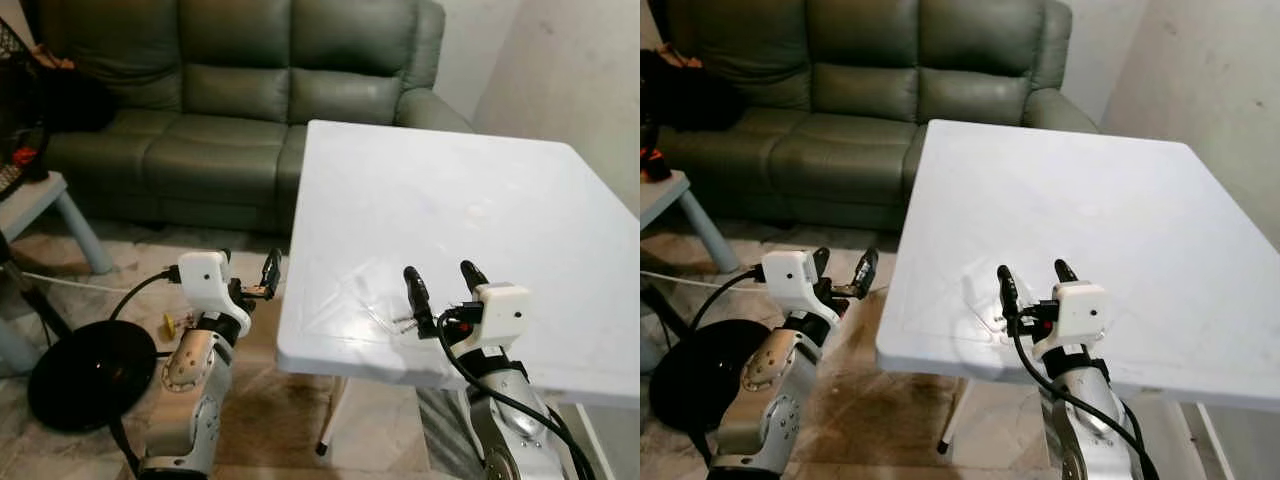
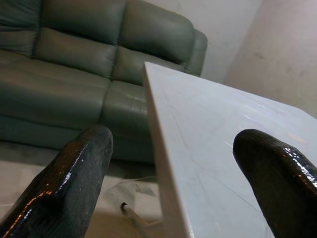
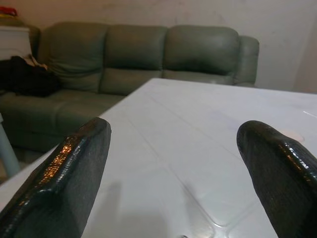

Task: Hang keys on a hook

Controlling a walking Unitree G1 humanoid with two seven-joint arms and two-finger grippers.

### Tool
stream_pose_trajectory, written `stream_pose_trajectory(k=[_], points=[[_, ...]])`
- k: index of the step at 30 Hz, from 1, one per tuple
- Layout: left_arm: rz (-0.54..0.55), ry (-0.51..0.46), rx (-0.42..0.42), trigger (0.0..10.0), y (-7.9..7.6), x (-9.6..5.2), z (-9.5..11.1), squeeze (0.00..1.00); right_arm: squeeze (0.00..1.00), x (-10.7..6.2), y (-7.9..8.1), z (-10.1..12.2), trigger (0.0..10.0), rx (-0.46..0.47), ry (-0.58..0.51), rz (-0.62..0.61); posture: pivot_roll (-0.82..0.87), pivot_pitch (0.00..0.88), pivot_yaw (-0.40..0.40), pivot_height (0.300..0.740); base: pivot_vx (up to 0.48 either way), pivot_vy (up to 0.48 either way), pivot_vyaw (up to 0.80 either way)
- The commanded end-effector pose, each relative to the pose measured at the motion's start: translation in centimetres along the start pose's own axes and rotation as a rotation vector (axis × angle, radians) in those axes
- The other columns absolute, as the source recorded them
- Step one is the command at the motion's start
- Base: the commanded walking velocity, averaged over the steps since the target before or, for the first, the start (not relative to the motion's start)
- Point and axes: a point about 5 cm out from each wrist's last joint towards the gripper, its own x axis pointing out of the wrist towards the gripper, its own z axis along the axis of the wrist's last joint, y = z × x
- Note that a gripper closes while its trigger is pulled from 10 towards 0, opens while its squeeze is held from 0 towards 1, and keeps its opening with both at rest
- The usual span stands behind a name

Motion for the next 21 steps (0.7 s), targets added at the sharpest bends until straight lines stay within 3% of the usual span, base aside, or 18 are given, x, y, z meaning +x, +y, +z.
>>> stream_pose_trajectory(k=[1,9,21], points=[[-0.028,0.016,0.009,10.0,-0.9,0.1,-0.3,0.00,0.00,-0.2,-0.9,0.1,10.0,-0.003,0.010,-0.027,0.13,0.000,-0.055,0.740,0.000,0.000,0.00],[-0.072,0.028,0.056,10.0,-1.7,-0.1,-0.5,0.00,0.00,0.5,-2.1,0.2,10.0,-0.022,0.057,-0.104,0.12,0.003,-0.061,0.740,0.000,0.000,0.00],[-0.145,0.040,0.090,10.0,-3.1,-0.3,-0.9,0.00,0.00,1.7,-2.6,-0.3,10.0,-0.052,0.172,-0.246,0.12,0.029,-0.059,0.740,0.000,0.000,0.00]])
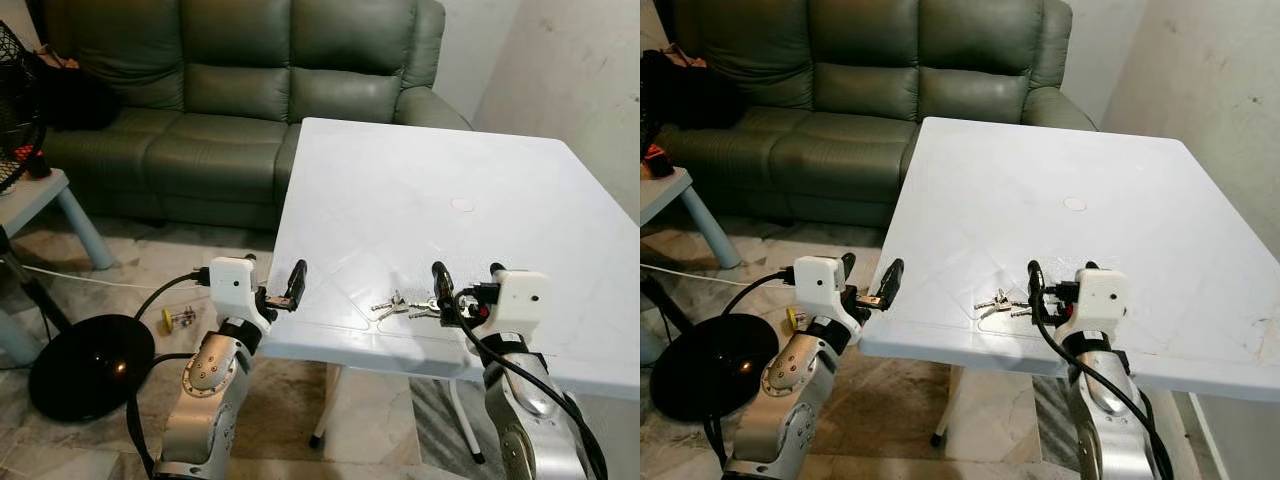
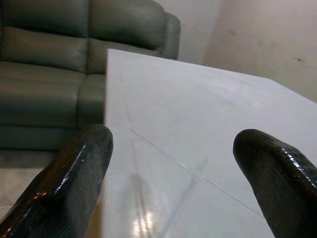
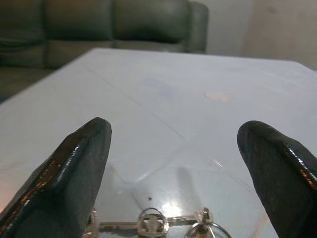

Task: Hang keys on a hook

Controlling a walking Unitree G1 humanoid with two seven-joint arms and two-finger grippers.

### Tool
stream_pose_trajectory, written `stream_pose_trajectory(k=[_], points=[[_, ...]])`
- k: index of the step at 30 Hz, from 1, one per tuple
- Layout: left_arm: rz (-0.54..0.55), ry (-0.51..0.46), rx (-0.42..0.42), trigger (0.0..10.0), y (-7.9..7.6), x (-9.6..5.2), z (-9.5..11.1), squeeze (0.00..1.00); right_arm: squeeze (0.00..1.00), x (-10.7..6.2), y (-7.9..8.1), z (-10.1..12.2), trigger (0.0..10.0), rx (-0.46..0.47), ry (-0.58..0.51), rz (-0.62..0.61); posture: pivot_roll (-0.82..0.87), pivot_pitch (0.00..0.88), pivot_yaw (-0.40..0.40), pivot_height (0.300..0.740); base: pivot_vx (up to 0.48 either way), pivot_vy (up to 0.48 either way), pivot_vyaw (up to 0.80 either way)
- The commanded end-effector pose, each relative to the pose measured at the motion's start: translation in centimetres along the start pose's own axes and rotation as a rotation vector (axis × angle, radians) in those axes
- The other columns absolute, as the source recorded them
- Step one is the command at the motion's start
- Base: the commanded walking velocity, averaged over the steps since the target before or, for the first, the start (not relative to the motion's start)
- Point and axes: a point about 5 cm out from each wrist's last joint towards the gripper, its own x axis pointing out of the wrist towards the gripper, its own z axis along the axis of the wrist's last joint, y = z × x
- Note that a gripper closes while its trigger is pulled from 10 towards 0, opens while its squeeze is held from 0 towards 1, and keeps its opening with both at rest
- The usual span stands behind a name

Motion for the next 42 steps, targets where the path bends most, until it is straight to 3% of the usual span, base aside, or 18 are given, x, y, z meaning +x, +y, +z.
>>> stream_pose_trajectory(k=[1,21,22,23,24,26,27,28,31,32,34,35,38,39,40,41,42], points=[[-0.038,-0.016,0.021,10.0,-0.7,0.0,0.4,0.00,0.00,0.3,-0.2,-0.1,10.0,-0.017,0.025,-0.025,0.12,0.029,-0.059,0.740,0.000,0.000,0.00],[-0.129,0.008,0.042,10.0,-3.0,-1.5,0.3,0.00,0.00,2.1,-0.7,-0.2,9.8,-0.021,0.137,-0.150,0.15,0.105,-0.074,0.740,0.000,0.000,0.00],[-0.134,0.010,0.041,10.0,-3.1,-1.6,0.3,0.00,0.00,2.2,-0.7,-0.2,8.7,-0.023,0.139,-0.157,0.15,0.105,-0.074,0.740,0.000,0.000,0.00],[-0.137,0.012,0.040,10.0,-3.1,-1.7,0.3,0.00,0.00,2.3,-0.7,-0.2,8.7,-0.024,0.142,-0.162,0.15,0.105,-0.074,0.740,0.000,0.000,0.00],[-0.141,0.014,0.041,10.0,-3.3,-1.8,0.3,0.00,0.00,2.3,-0.9,-0.2,5.3,-0.037,0.143,-0.170,0.15,0.111,-0.075,0.740,0.000,0.000,0.00],[-0.142,0.014,0.041,10.0,-3.3,-1.9,0.4,0.00,0.00,2.3,-0.9,-0.2,5.3,-0.044,0.143,-0.171,0.15,0.115,-0.079,0.740,0.000,0.000,0.00],[-0.145,0.018,0.037,10.0,-3.4,-2.0,0.4,0.00,0.00,2.3,-0.9,-0.3,7.2,-0.049,0.147,-0.170,0.15,0.115,-0.079,0.740,0.000,0.000,0.00],[-0.156,0.019,0.032,10.0,-3.7,-2.1,0.4,0.00,0.00,2.2,-1.0,-0.5,6.2,-0.051,0.155,-0.162,0.15,0.115,-0.079,0.740,0.000,0.000,0.00],[-0.189,0.026,0.048,10.0,-4.4,-2.3,0.3,0.00,0.00,1.9,-1.1,-0.8,6.3,-0.063,0.169,-0.158,0.15,0.119,-0.079,0.740,0.000,0.000,0.00],[-0.195,0.029,0.045,10.0,-4.5,-2.4,0.2,0.00,0.00,1.9,-1.2,-0.9,3.3,-0.064,0.173,-0.161,0.15,0.119,-0.079,0.740,0.000,0.000,0.00],[-0.207,0.034,0.040,10.0,-4.9,-2.5,0.1,0.00,0.00,1.7,-1.3,-1.1,3.1,-0.067,0.175,-0.162,0.15,0.119,-0.079,0.740,0.000,0.000,0.00],[-0.210,0.035,0.042,10.0,-4.9,-2.6,0.1,0.00,0.00,1.6,-1.3,-1.1,0.0,-0.078,0.174,-0.164,0.15,0.119,-0.079,0.740,0.000,0.000,0.00],[-0.222,0.037,0.042,10.0,-5.2,-2.6,0.1,0.00,0.00,1.4,-1.3,-1.3,0.4,-0.073,0.186,-0.162,0.15,0.117,-0.075,0.740,0.000,0.000,0.00],[-0.226,0.038,0.041,10.0,-5.2,-2.6,0.1,0.00,0.00,1.3,-1.4,-1.5,2.7,-0.066,0.195,-0.164,0.15,0.117,-0.075,0.740,0.000,0.000,0.00],[-0.227,0.039,0.042,10.0,-5.2,-2.6,0.2,0.00,0.00,1.2,-1.4,-1.5,2.9,-0.067,0.195,-0.164,0.15,0.117,-0.075,0.740,0.000,0.000,0.00],[-0.227,0.040,0.044,10.0,-5.2,-2.6,0.2,0.00,0.00,1.1,-1.4,-1.7,5.0,-0.065,0.204,-0.162,0.15,0.117,-0.075,0.740,0.000,0.000,0.00],[-0.228,0.040,0.044,10.0,-5.3,-2.6,0.2,0.00,0.00,1.0,-1.4,-1.9,8.8,-0.065,0.213,-0.161,0.14,0.114,-0.073,0.740,0.000,0.000,0.00]])
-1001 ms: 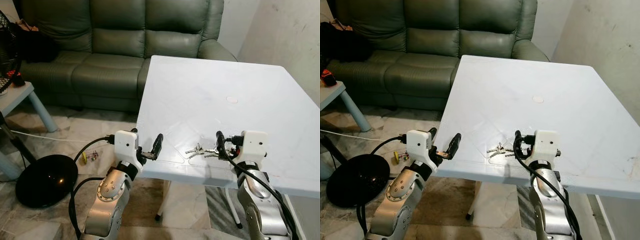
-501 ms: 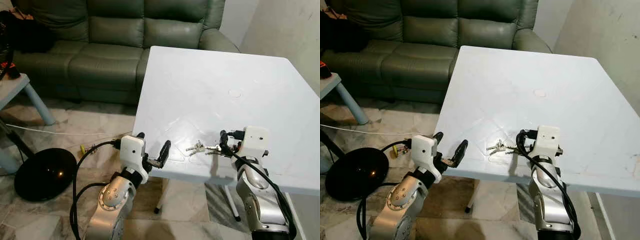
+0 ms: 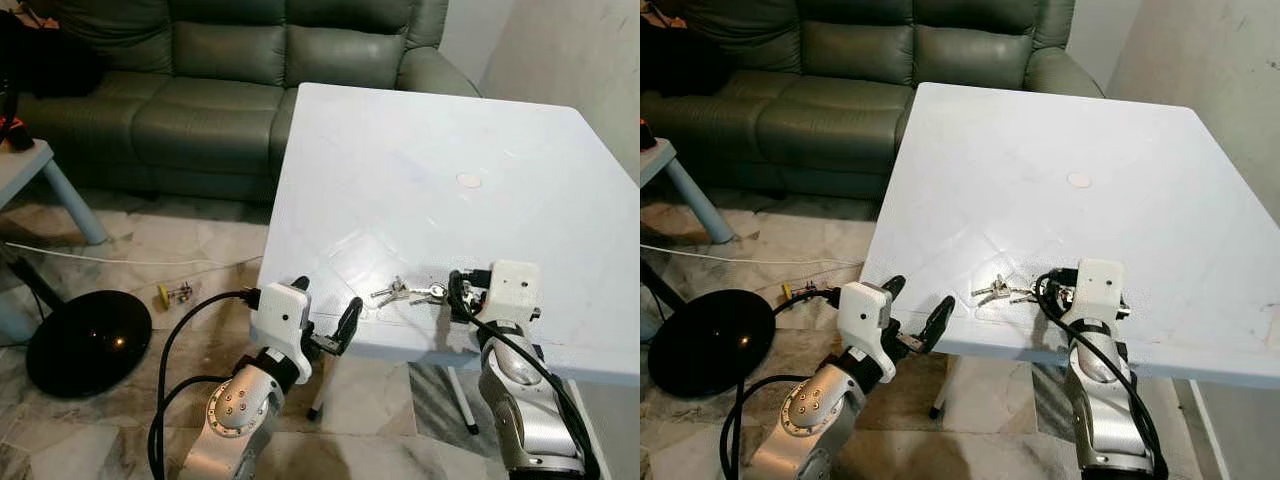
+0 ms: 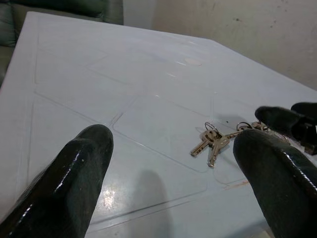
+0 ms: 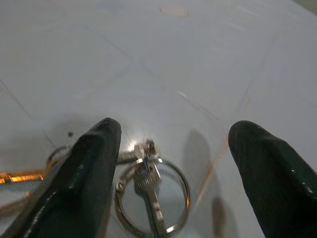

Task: Hang keys on a hook

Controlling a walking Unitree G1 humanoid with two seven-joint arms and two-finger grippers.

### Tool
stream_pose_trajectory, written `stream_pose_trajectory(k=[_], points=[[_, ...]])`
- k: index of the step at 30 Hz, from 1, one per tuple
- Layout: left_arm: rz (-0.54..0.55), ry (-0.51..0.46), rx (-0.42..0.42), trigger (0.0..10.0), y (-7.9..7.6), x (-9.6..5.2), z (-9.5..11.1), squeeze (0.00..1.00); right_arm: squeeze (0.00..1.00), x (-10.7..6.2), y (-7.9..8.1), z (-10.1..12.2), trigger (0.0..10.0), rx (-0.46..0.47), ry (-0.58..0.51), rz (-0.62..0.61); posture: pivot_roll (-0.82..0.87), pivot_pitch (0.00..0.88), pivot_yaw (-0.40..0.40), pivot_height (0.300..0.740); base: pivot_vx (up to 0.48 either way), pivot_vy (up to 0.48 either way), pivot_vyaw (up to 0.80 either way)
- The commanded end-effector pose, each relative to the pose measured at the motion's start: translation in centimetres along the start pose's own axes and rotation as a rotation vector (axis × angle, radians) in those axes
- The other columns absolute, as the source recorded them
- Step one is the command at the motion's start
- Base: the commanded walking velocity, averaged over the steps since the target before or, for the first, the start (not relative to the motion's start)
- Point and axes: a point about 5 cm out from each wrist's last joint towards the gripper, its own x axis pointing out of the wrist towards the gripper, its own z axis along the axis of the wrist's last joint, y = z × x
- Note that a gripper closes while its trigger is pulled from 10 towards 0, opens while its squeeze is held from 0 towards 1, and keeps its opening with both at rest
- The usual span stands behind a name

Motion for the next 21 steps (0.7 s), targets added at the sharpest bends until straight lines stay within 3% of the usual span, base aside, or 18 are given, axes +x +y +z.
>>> stream_pose_trajectory(k=[1,2,4,5,8,9,10,12,14,15,16,21], points=[[-0.023,0.001,0.007,10.0,-0.5,0.0,0.2,0.00,0.00,-0.2,0.0,-0.5,8.8,-0.004,0.025,0.006,0.14,0.114,-0.073,0.740,0.000,0.000,0.00],[-0.024,0.002,0.008,10.0,-0.5,0.0,0.2,0.00,0.00,-0.3,0.0,-0.7,10.0,0.004,0.036,0.012,0.14,0.114,-0.073,0.740,0.000,0.000,0.00],[-0.021,0.003,0.010,10.0,-0.4,0.0,0.2,0.00,0.00,-0.3,0.1,-0.8,10.0,0.004,0.037,0.012,0.14,0.114,-0.073,0.740,0.000,0.000,0.00],[-0.021,0.002,0.010,10.0,-0.4,0.0,0.3,0.00,0.00,-0.3,0.2,-0.7,8.1,0.005,0.035,0.019,0.14,0.114,-0.073,0.740,0.000,0.000,0.00],[-0.019,0.002,0.009,10.0,-0.5,0.0,0.3,0.00,0.00,-0.3,0.3,-0.7,7.6,0.012,0.033,0.024,0.14,0.114,-0.070,0.740,0.000,0.000,0.00],[-0.019,0.002,0.008,10.0,-0.5,0.0,0.3,0.00,0.00,-0.3,0.4,-0.6,2.7,0.010,0.032,0.022,0.14,0.114,-0.070,0.740,0.000,0.000,0.00],[-0.017,0.002,0.007,10.0,-0.5,0.0,0.3,0.00,0.00,-0.2,0.5,-0.6,3.7,0.017,0.033,0.022,0.14,0.114,-0.070,0.740,0.000,0.000,0.00],[-0.016,0.003,0.007,10.0,-0.5,0.0,0.3,0.00,0.00,-0.1,0.6,-0.6,3.7,0.023,0.034,0.023,0.14,0.114,-0.070,0.740,0.000,0.000,0.00],[-0.009,0.001,0.000,10.0,-0.5,0.0,0.3,0.00,0.00,0.1,0.8,-0.3,4.7,0.036,0.031,0.029,0.15,0.114,-0.073,0.740,0.000,0.000,0.00],[-0.009,0.001,0.000,10.0,-0.5,0.0,0.3,0.00,0.00,0.1,0.8,-0.3,4.7,0.036,0.031,0.029,0.15,0.114,-0.073,0.740,0.000,0.000,0.00],[-0.007,0.000,0.001,10.0,-0.5,0.0,0.3,0.00,0.00,0.3,0.9,-0.3,3.9,0.036,0.026,0.028,0.15,0.116,-0.073,0.740,0.000,0.000,0.00],[-0.004,0.000,0.001,10.0,-0.5,0.0,0.4,0.00,0.00,0.7,1.2,0.0,4.2,0.044,0.022,0.028,0.15,0.119,-0.075,0.740,0.000,0.000,0.00]])
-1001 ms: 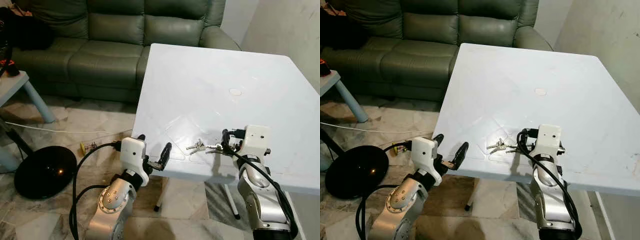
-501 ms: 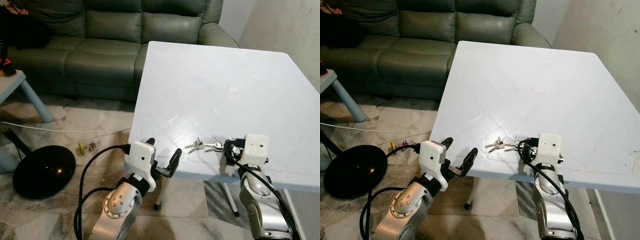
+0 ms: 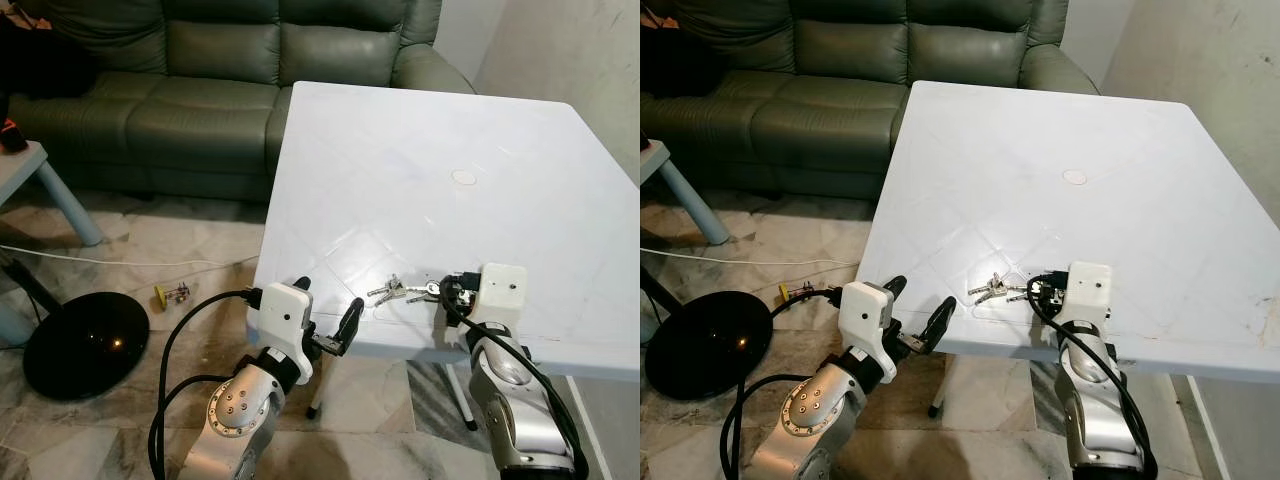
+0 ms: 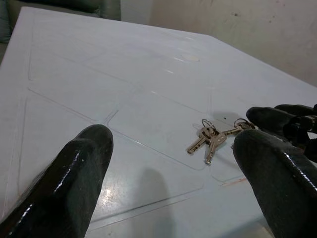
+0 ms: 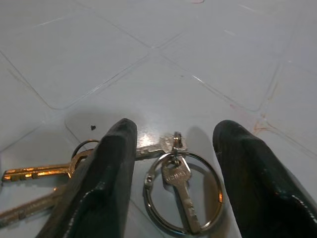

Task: Hang keys on a hook

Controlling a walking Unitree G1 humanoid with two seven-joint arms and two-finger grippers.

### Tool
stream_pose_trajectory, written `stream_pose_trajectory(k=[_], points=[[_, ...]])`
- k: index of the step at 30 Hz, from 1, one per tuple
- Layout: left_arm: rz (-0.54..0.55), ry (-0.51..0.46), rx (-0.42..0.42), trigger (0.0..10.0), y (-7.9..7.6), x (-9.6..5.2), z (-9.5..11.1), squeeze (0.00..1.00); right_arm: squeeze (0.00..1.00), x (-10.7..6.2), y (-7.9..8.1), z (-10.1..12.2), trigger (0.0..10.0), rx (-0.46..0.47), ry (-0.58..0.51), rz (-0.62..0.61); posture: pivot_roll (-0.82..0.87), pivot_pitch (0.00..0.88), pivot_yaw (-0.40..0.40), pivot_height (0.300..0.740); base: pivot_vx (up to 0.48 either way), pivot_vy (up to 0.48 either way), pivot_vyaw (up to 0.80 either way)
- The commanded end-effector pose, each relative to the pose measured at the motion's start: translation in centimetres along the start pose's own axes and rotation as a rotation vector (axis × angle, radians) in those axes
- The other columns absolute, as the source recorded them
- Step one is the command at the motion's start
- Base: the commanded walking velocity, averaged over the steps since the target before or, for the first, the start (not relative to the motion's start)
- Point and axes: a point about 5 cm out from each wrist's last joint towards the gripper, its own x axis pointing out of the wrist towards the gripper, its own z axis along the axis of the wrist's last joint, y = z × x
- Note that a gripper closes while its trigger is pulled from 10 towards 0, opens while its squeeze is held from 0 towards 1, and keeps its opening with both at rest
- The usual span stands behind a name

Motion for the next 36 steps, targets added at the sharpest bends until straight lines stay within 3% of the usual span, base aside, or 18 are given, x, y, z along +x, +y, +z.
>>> stream_pose_trajectory(k=[1,3,4,5,6,7,10,11,12,14,15,27,36], points=[[-0.003,-0.010,0.003,10.0,-0.4,0.0,0.4,0.00,0.00,0.2,-0.2,0.0,4.5,0.008,0.003,-0.016,0.15,0.119,-0.075,0.740,0.000,0.000,0.00],[-0.002,-0.009,0.004,10.0,-0.4,0.0,0.4,0.00,0.00,0.3,-0.1,0.0,4.5,0.011,0.004,-0.015,0.15,0.119,-0.075,0.740,0.000,0.000,0.00],[0.001,-0.009,0.005,10.0,-0.3,0.0,0.4,0.00,0.00,0.4,0.0,-0.1,5.8,0.012,0.008,-0.016,0.15,0.121,-0.075,0.740,0.000,0.000,0.00],[0.002,-0.009,0.006,10.0,-0.3,0.0,0.4,0.00,0.00,0.5,0.0,-0.1,5.8,0.012,0.009,-0.017,0.15,0.121,-0.075,0.740,0.000,0.000,0.00],[0.004,-0.010,0.006,10.0,-0.3,0.0,0.4,0.00,0.00,0.6,0.1,-0.1,7.1,0.017,0.012,-0.012,0.16,0.123,-0.075,0.740,0.000,0.000,0.00],[0.004,-0.010,0.006,10.0,-0.3,0.0,0.4,0.00,0.00,0.7,0.1,-0.2,5.1,0.017,0.014,-0.014,0.16,0.123,-0.075,0.740,0.000,0.000,0.00],[0.008,-0.010,0.008,10.0,-0.3,-0.1,0.4,0.00,0.00,0.8,0.0,-0.3,4.5,0.010,0.020,-0.032,0.16,0.123,-0.075,0.740,0.000,0.000,0.00],[0.010,-0.010,0.008,10.0,-0.3,-0.1,0.4,0.00,0.00,0.9,-0.1,-0.4,3.6,0.010,0.023,-0.035,0.16,0.128,-0.074,0.740,0.000,0.000,0.00],[0.010,-0.010,0.009,10.0,-0.3,-0.1,0.4,0.00,0.00,0.9,-0.1,-0.4,3.4,0.010,0.024,-0.041,0.16,0.128,-0.074,0.740,0.000,0.000,0.00],[0.012,-0.010,0.009,10.0,-0.3,-0.1,0.4,0.00,0.00,0.9,-0.1,-0.4,3.7,0.015,0.027,-0.040,0.16,0.128,-0.074,0.740,0.000,0.000,0.00],[0.013,-0.009,0.010,10.0,-0.3,-0.1,0.4,0.00,0.00,0.9,-0.2,-0.4,0.0,0.011,0.026,-0.042,0.16,0.128,-0.074,0.740,0.000,0.000,0.00],[0.025,-0.013,0.010,10.0,-0.2,0.0,0.5,0.00,0.00,1.0,-0.8,-0.4,0.0,0.014,0.008,-0.072,0.16,0.135,-0.073,0.740,0.000,0.000,0.00],[0.051,-0.030,0.010,10.0,0.1,0.6,0.9,0.00,0.00,1.0,-0.6,0.6,0.0,0.031,-0.068,-0.050,0.15,0.130,-0.070,0.740,0.000,0.000,0.00]])
